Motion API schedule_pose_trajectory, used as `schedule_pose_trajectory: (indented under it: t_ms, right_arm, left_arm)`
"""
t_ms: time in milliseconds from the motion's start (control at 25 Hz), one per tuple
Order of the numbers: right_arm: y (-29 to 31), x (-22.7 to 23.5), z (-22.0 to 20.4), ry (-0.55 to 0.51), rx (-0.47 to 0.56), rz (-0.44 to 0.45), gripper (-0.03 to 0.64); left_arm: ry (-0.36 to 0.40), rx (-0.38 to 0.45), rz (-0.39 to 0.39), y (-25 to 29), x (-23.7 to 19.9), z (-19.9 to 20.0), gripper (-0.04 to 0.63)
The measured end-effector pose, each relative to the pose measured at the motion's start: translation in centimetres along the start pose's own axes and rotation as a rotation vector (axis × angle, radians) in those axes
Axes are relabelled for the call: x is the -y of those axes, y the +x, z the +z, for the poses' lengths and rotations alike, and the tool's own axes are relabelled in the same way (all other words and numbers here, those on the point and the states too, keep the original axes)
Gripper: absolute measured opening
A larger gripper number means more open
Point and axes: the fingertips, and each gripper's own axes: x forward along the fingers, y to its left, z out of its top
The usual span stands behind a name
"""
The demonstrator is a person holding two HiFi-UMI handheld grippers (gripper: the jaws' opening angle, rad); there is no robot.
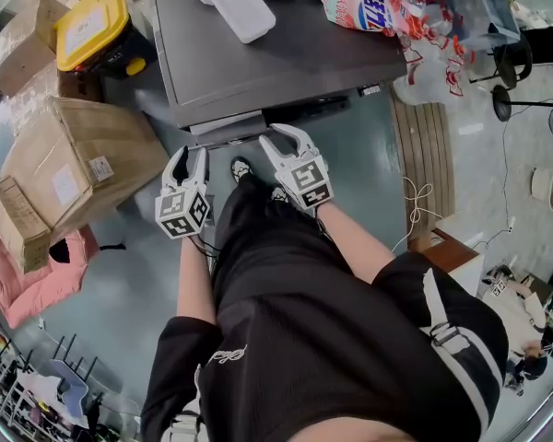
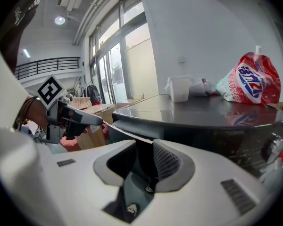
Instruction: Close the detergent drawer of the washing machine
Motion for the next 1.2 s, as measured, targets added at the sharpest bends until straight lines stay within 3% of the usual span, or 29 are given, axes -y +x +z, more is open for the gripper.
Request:
schedule_pose_trajectory:
  t_ms: [1200]
  right_arm:
    - [1.8, 1.1, 1.0, 0.007, 0.003, -0.037, 0.117]
  left_arm:
    - [-0.005, 0.002, -0.02, 1.7, -1.0, 1.6, 0.184]
